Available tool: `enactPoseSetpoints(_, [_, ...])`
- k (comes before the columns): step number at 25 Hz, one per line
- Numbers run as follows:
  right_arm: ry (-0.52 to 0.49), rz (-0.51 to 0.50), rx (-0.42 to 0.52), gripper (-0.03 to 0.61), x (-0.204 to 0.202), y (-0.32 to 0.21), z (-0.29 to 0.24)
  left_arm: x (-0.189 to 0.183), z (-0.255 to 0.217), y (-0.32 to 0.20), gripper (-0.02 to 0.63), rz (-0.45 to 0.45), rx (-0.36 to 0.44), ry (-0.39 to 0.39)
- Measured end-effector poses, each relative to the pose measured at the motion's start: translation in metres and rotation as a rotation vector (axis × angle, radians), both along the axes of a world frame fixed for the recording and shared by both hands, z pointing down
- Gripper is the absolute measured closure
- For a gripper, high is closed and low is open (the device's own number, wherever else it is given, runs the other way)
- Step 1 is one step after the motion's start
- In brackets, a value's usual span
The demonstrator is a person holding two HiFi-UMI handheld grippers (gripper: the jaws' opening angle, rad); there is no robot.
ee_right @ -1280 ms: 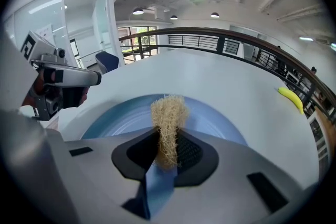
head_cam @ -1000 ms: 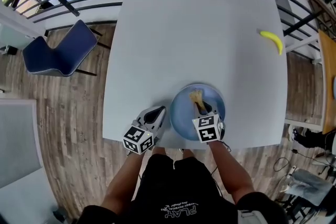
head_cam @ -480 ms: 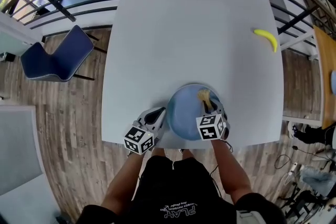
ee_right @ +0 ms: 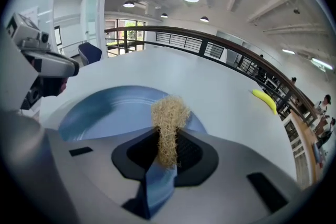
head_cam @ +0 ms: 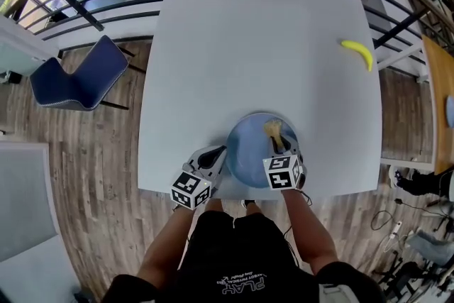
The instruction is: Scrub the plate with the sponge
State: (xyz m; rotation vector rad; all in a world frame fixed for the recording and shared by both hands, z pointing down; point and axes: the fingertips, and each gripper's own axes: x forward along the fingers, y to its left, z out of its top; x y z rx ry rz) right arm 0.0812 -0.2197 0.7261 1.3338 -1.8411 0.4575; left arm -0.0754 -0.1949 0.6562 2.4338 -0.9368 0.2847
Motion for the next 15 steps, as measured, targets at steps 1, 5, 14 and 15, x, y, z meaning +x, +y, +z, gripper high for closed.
enactPoseSetpoints(1, [-0.025, -0.003, -0.004, 0.506, -0.007, 0.002, -0.001, -0.001, 0.0, 0.001, 0.601, -0.003, 0.002, -0.002])
enactPoseSetpoints(5, [-0.072, -0.052, -0.016, 0.506, -0.037, 0.011, -0.005, -0.006, -0.001, 0.006, 0.601, -0.017, 0.001, -0.016])
enactPoseSetpoints(14, [-0.16, -0.158, -0.08, 0.506, -0.102, 0.039, -0.005, -0.031, 0.004, 0.017, 0.601, -0.071, -0.025, -0.039])
enactPoseSetpoints(15, [-0.161, -0.17, -0.085, 0.506, -0.106, 0.041, -0.004, -0.032, 0.005, 0.018, 0.601, -0.073, -0.026, -0.04])
